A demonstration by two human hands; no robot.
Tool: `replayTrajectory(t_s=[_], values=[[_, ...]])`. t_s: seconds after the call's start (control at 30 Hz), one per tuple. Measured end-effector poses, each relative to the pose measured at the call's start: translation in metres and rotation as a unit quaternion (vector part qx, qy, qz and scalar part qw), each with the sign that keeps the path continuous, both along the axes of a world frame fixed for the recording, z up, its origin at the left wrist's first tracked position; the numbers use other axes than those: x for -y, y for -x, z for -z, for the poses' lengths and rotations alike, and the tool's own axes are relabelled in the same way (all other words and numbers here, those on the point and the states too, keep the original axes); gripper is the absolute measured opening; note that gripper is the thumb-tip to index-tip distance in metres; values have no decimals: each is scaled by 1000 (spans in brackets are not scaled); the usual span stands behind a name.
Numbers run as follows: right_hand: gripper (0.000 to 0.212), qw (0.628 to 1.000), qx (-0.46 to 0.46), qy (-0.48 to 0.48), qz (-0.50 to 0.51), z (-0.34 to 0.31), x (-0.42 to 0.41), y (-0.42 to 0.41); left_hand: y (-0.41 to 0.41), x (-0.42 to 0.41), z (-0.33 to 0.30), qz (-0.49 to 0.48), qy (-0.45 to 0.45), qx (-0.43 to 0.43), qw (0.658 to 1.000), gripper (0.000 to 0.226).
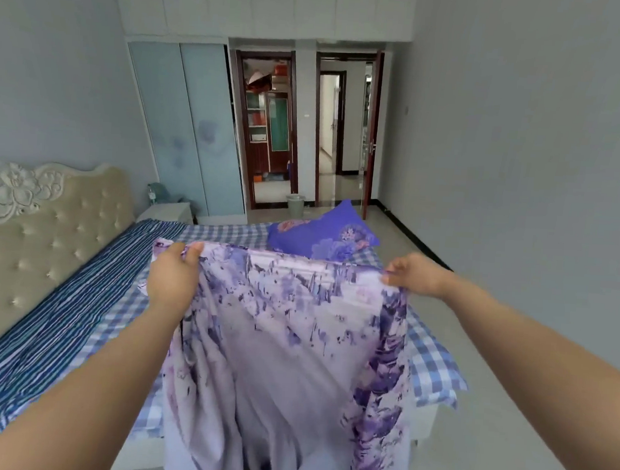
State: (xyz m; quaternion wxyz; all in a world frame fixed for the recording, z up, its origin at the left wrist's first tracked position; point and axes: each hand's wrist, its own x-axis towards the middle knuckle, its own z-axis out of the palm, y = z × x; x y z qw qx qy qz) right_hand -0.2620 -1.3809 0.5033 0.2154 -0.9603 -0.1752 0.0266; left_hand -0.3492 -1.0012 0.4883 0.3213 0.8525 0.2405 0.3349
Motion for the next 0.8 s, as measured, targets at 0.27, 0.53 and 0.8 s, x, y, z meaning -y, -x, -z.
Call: replayTrajectory(t_s=[0.27, 0.53, 0.8], values=[[42, 932, -208, -288, -68, 29, -7, 13, 1, -9, -13, -34, 33, 134, 990, 38], [70, 867, -212, -449, 36, -3, -3, -1, 16, -22, -24, 107, 53, 95, 988, 46], [29, 894, -139, -392, 168, 2, -98, 21, -20, 15, 3, 110, 214, -75, 968, 33]])
